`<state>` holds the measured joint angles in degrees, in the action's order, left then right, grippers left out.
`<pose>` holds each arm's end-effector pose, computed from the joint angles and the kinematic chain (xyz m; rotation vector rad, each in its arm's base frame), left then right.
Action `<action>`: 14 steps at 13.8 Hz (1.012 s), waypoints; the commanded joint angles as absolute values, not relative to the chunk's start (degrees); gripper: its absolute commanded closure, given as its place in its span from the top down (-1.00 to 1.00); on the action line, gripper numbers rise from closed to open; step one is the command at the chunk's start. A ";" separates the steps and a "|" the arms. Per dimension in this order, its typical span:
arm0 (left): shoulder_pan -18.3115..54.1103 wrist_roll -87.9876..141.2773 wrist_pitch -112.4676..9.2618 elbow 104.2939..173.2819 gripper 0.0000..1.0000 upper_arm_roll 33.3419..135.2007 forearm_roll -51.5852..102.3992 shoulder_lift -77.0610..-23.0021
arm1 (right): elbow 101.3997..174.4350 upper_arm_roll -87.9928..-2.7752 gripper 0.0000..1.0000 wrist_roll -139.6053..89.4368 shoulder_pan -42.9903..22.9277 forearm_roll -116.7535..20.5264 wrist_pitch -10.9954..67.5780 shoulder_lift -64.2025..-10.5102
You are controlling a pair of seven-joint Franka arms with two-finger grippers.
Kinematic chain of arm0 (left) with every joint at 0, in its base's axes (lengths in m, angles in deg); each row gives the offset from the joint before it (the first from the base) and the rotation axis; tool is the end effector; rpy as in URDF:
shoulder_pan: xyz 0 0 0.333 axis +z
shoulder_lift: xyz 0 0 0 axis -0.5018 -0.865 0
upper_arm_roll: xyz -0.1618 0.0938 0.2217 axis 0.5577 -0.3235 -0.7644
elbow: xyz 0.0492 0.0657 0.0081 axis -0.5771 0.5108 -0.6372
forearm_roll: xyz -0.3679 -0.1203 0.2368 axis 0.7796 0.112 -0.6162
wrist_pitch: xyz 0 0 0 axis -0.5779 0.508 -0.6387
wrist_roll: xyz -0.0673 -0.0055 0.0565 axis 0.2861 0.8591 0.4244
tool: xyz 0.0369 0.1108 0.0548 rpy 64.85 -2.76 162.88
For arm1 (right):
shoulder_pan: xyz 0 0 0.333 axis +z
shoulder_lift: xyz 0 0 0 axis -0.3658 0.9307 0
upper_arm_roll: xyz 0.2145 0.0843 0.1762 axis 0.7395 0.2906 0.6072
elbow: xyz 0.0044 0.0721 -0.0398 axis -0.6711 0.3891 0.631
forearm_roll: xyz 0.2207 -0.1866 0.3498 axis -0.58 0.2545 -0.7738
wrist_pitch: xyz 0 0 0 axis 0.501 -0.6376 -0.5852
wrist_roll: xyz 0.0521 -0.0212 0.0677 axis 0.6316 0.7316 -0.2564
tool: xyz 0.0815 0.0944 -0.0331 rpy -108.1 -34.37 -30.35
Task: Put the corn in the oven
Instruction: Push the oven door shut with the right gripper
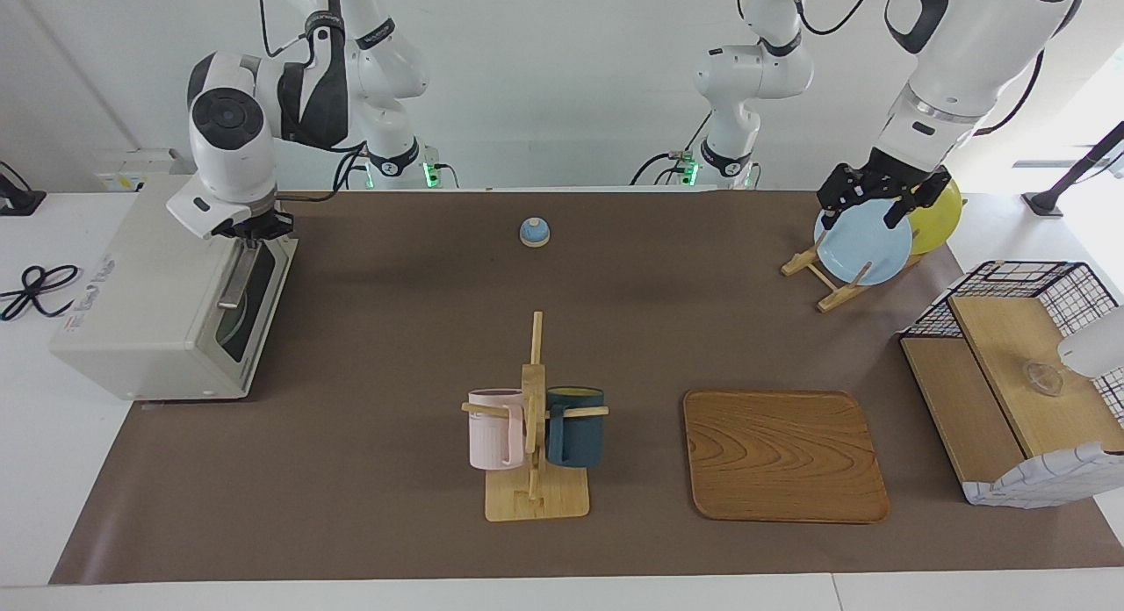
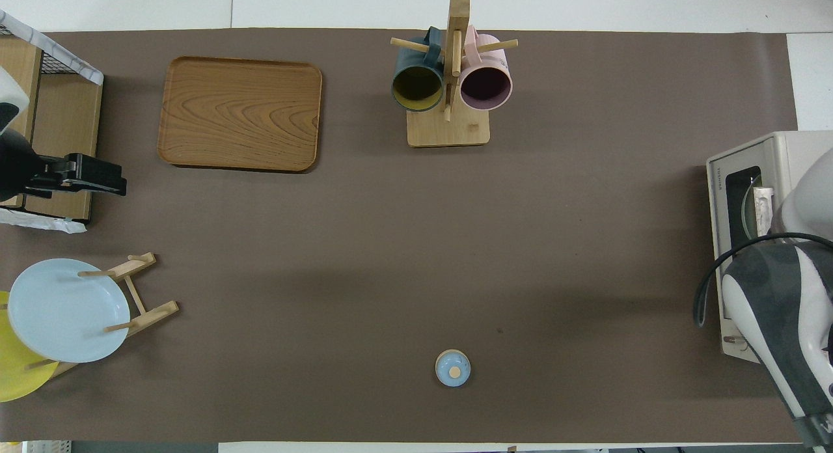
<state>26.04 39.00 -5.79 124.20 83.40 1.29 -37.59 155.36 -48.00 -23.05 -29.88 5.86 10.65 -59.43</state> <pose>0.6034 -0.0688 0.5645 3.1223 -0.0846 0.0094 0.5408 -0.0809 0.3856 2.7282 0.2157 -0.3965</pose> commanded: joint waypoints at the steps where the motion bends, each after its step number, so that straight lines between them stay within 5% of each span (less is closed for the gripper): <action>1: 26.60 39.19 -5.77 124.69 1.00 83.79 0.09 -36.72 | 157.04 -48.10 -1.00 -25.78 -32.61 6.73 12.65 -58.06; 14: 26.60 39.19 -5.77 124.69 1.00 83.79 0.09 -36.72 | 156.33 -47.93 -1.00 -28.69 -34.99 3.49 14.23 -58.06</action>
<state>26.04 39.00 -5.79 124.20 83.40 1.29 -37.59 154.89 -47.77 -26.66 -31.96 3.87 10.95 -59.67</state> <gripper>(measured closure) 0.000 0.991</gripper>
